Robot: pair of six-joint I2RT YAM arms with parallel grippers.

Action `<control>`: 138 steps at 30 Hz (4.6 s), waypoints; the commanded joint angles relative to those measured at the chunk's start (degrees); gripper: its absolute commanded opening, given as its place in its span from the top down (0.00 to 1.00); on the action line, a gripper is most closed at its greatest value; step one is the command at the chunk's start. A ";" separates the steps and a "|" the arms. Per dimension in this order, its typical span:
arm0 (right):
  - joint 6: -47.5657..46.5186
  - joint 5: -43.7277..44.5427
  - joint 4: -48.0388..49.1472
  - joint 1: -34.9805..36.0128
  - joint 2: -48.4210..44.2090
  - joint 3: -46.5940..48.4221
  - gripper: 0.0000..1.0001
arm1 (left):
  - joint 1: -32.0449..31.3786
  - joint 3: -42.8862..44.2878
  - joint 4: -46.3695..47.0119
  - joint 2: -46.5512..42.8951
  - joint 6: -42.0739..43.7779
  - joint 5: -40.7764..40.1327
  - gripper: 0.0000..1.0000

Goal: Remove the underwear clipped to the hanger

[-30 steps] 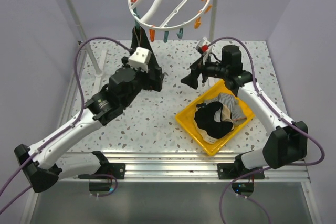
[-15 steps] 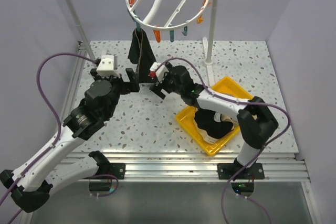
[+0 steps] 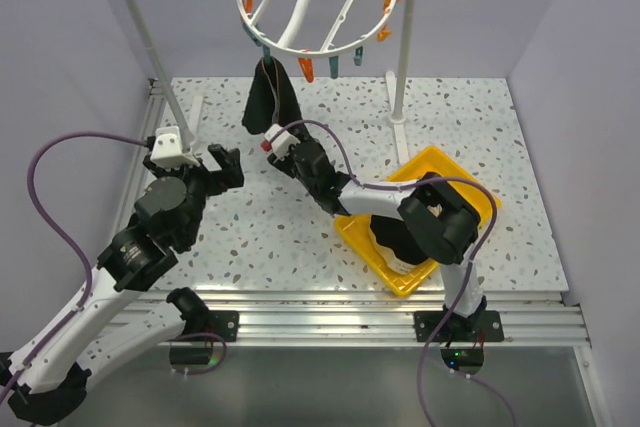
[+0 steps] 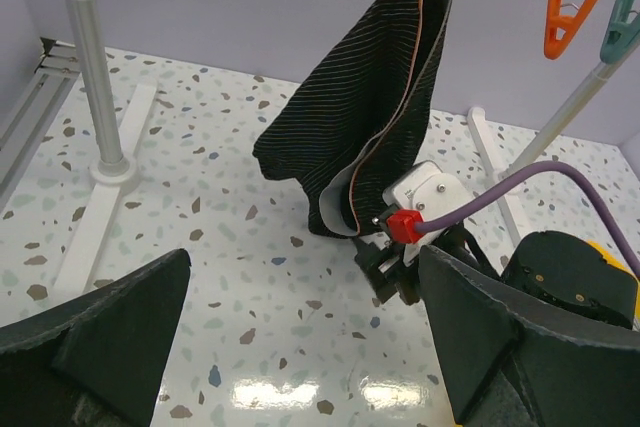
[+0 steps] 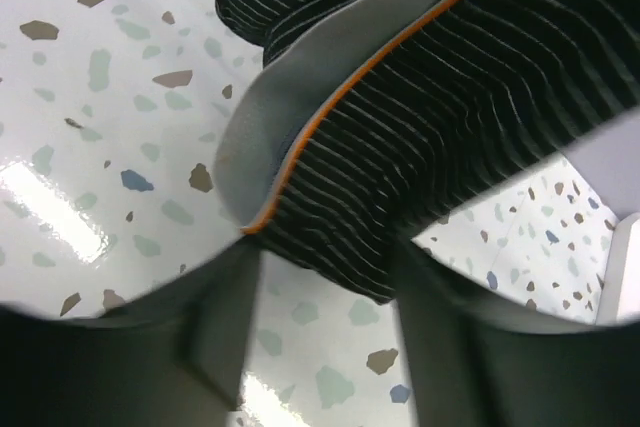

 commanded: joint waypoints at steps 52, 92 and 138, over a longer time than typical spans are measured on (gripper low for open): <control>7.84 -48.07 -30.78 -26.51 -45.35 -18.45 1.00 | 29.77 10.62 61.72 39.99 -22.46 74.36 0.15; 10.74 -51.14 -27.62 -26.33 -42.80 -19.77 1.00 | 14.03 19.15 41.31 40.25 2.06 41.48 0.14; 9.78 -51.23 -27.53 -26.33 -42.36 -19.77 1.00 | 17.55 21.00 47.22 41.23 3.56 51.68 0.16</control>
